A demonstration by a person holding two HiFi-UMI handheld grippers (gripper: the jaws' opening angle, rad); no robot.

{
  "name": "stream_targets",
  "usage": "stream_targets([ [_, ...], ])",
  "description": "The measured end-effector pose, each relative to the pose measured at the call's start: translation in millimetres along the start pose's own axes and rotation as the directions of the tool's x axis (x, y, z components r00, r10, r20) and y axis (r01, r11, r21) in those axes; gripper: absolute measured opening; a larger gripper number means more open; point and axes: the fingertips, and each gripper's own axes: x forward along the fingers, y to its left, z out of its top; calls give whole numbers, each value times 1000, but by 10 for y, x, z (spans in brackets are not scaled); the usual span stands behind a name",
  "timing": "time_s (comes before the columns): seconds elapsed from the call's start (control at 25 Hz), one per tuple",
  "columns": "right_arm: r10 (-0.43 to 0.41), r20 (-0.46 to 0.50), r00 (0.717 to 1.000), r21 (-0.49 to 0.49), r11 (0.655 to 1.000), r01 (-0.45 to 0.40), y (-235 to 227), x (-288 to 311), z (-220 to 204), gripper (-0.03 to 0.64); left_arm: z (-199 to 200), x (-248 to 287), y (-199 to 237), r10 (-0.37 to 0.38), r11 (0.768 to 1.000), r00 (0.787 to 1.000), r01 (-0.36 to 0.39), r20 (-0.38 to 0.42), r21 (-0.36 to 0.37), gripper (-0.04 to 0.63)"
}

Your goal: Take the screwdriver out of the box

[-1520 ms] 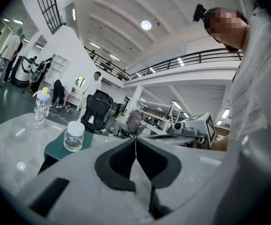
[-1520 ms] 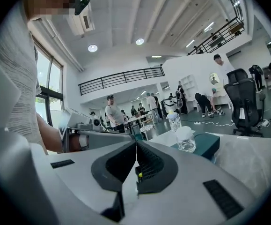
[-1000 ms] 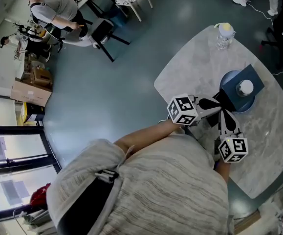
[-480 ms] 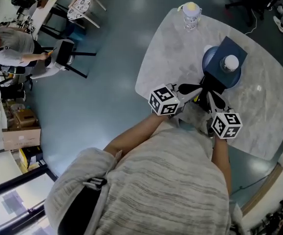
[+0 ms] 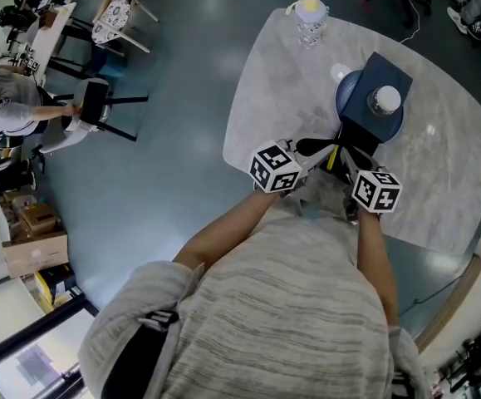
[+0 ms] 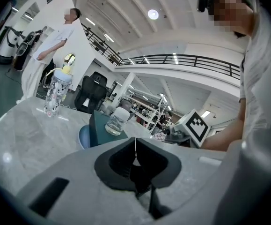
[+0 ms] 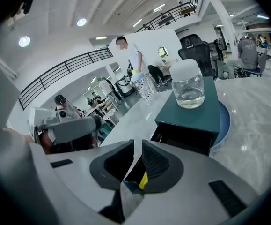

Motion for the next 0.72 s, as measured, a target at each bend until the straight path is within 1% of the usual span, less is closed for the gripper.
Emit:
stream_targets([
  [0.08, -16, -22, 1000, 17, 1000, 16, -41, 63, -60, 35, -14, -6, 25, -1, 1000, 1000, 1, -2, -5, 17],
  [0.12, -24, -34, 999, 25, 999, 25, -53, 98, -86, 79, -15, -15, 40, -2, 1000, 1000, 2, -1, -7, 17],
  [0.16, -32, -46, 998, 32, 999, 33, -61, 136, -109, 89, -14, -27, 56, -1, 1000, 1000, 1, -1, -7, 17],
  [0.36, -91, -108, 990, 47, 994, 97, -162, 285, -263, 91, -42, -75, 125, 6, 1000, 1000, -6, -4, -17, 17],
  [0.52, -120, -155, 981, 79, 988, 133, -235, 362, -390, 91, -70, -124, 142, 10, 1000, 1000, -10, -4, -27, 17],
  [0.72, -161, -228, 960, 95, 978, 187, -338, 427, -535, 110, -98, -162, 150, 13, 999, 1000, -14, -7, -34, 17],
])
